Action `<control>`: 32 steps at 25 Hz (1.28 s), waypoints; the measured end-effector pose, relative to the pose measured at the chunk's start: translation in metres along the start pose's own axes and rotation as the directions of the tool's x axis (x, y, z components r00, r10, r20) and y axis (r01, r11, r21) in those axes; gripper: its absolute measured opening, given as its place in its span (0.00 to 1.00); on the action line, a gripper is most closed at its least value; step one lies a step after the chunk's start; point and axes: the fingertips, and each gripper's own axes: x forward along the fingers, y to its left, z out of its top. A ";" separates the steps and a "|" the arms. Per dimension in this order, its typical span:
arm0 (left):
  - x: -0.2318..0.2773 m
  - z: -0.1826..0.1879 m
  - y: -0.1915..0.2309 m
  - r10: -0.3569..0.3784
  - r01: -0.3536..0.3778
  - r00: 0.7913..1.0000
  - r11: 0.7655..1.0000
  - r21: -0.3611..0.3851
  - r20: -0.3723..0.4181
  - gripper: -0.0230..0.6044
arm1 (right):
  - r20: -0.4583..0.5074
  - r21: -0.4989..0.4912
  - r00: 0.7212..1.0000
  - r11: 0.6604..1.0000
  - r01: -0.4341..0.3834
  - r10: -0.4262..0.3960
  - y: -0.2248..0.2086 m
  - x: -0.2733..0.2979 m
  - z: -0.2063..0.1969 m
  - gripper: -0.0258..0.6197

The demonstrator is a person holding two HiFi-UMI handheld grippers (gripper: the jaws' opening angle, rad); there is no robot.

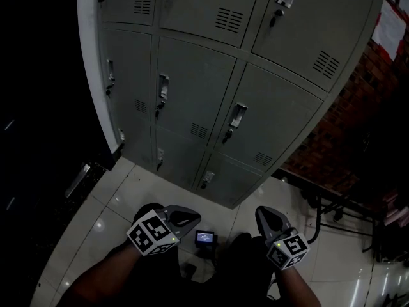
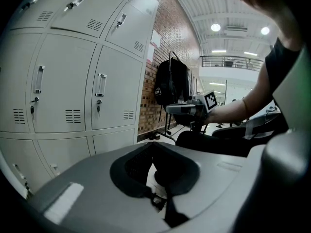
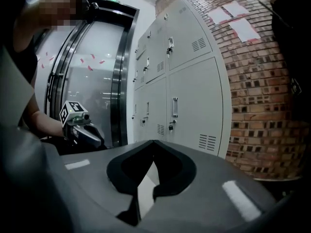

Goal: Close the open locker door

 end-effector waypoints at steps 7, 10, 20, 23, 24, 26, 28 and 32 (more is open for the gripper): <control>0.000 -0.001 -0.001 0.004 -0.004 1.000 1.000 0.000 -0.005 0.06 | -0.042 -0.006 0.998 0.999 -0.038 0.038 0.018 -0.008 -0.028 0.04; -0.003 -0.001 -0.002 0.005 -0.005 1.000 1.000 -0.001 -0.013 0.06 | -0.041 -0.004 0.997 0.998 -0.065 0.065 0.026 -0.009 -0.026 0.04; -0.001 0.003 0.001 0.011 -0.011 1.000 1.000 0.011 -0.007 0.06 | -0.020 0.014 0.993 0.993 -0.113 0.113 0.027 -0.008 -0.023 0.04; -0.001 0.003 -0.001 0.009 -0.009 1.000 1.000 0.009 -0.006 0.06 | -0.012 0.024 0.993 0.992 -0.120 0.120 0.029 -0.009 -0.023 0.04; 0.000 0.003 -0.002 0.008 -0.008 1.000 1.000 0.009 -0.007 0.06 | -0.019 0.017 0.993 0.993 -0.119 0.119 0.029 -0.010 -0.024 0.04; 0.000 0.002 -0.003 0.008 -0.008 1.000 1.000 0.010 -0.010 0.06 | -0.020 0.018 0.992 0.992 -0.125 0.126 0.031 -0.009 -0.024 0.04; 0.000 0.002 -0.002 0.008 -0.008 1.000 1.000 0.010 -0.011 0.06 | -0.023 0.020 0.992 0.992 -0.127 0.128 0.032 -0.008 -0.025 0.04; 0.000 0.002 -0.004 0.006 -0.006 1.000 1.000 0.009 -0.012 0.06 | 0.004 0.051 0.989 0.988 -0.146 0.146 0.035 -0.008 -0.020 0.04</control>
